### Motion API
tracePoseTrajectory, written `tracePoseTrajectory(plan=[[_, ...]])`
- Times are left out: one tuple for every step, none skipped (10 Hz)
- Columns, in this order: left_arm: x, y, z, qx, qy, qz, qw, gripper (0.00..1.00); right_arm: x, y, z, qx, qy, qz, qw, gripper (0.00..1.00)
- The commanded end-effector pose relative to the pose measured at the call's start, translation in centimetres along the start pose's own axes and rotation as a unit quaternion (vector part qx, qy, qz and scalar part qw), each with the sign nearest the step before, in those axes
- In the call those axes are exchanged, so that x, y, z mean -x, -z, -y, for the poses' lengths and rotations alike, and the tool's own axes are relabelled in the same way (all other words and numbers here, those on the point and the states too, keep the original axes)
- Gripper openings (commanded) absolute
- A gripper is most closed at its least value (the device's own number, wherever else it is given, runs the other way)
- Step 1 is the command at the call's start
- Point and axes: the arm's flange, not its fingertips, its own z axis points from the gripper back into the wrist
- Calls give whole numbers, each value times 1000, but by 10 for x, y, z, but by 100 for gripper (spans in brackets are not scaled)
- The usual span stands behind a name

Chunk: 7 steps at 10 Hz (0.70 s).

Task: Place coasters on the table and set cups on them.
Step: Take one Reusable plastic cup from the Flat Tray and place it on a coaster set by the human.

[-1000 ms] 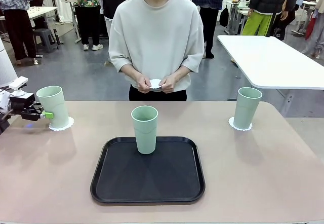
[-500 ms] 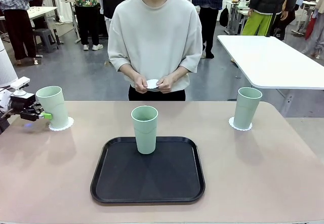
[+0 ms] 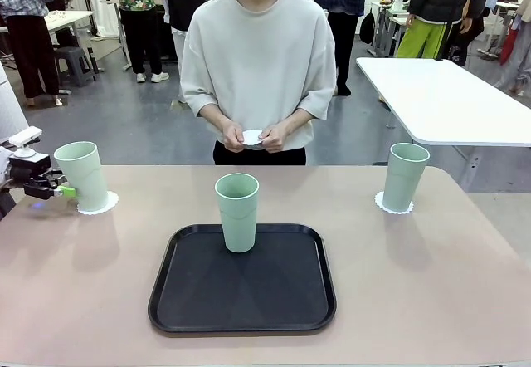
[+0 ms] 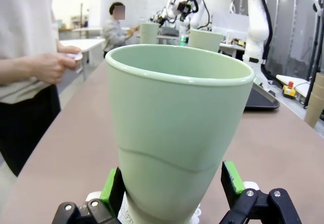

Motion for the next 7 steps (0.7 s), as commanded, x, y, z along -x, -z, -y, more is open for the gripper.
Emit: tracePoseTrajectory(plan=[[1,-11,-4,17,-11,-2,1000,100,2,2,-1,2,4,1,1000,100],[2,-11,-3,18,-11,-2,1000,100,2,2,-1,2,4,1,1000,100],[2,-11,-3,20,-11,-2,1000,100,2,2,-1,2,4,1,1000,100],[3,-11,-3,21,-11,-3,1000,100,2,2,-1,2,4,1,1000,100],[3,-12,-3,21,-10,-4,1000,100,2,2,-1,2,4,1,1000,100],[3,-12,-3,20,-9,-6,1000,100,2,2,-1,2,4,1,1000,100],[2,-15,-2,17,-8,-8,1000,100,2,2,-1,2,4,1,1000,100]])
